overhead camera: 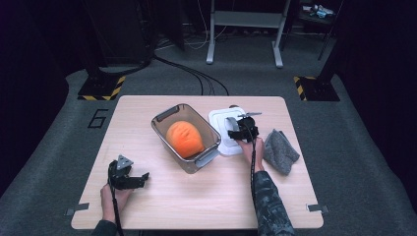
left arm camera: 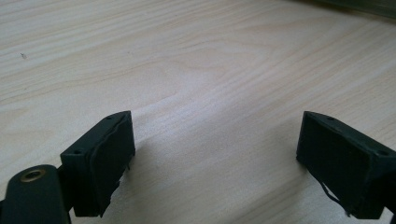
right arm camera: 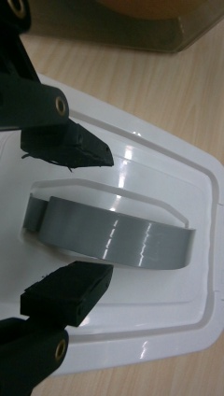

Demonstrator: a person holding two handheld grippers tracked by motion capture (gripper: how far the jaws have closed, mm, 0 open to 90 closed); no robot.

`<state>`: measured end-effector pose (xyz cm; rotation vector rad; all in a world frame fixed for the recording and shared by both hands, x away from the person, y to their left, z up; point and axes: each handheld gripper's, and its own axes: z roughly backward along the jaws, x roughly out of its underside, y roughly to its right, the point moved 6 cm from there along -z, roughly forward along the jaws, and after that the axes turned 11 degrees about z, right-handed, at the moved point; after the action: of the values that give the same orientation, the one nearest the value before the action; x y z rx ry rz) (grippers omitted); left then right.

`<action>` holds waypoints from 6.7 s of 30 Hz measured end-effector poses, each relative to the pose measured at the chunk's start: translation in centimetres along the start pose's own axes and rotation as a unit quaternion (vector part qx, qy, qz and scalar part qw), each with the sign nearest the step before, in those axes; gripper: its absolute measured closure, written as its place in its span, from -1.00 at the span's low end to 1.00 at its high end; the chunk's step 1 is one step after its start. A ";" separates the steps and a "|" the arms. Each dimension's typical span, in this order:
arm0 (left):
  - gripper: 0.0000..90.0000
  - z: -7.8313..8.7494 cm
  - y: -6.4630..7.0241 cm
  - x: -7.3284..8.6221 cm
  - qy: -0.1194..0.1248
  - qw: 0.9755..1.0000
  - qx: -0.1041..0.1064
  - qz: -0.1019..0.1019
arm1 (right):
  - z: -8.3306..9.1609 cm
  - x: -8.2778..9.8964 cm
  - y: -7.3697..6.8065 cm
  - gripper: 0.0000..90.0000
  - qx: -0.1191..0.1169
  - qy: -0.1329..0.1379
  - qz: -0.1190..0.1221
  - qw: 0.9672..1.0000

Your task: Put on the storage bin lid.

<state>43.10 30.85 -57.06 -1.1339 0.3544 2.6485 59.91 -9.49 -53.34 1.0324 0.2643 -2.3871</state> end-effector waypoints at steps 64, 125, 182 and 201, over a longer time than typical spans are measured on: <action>-0.75 0.0 0.0 0.0 0.002 1.000 -0.001 -0.001 | 2.2 -2.3 1.0 0.48 -0.021 0.048 -0.033 0.998; -0.75 0.0 0.0 0.0 0.002 1.000 -0.002 0.001 | 12.8 -8.2 1.8 0.48 -0.012 0.085 -0.013 0.996; -0.75 0.0 0.0 0.0 0.001 1.000 -0.001 0.001 | 11.3 -10.8 -10.0 0.48 -0.118 0.083 0.041 0.989; -0.75 0.0 0.0 0.0 0.000 1.000 -0.001 -0.001 | 9.3 -10.4 -12.6 0.48 -0.141 0.066 0.053 0.986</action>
<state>43.07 30.86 -57.07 -1.1340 0.3499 2.6479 53.39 1.72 -39.77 1.0432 0.5641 -2.1146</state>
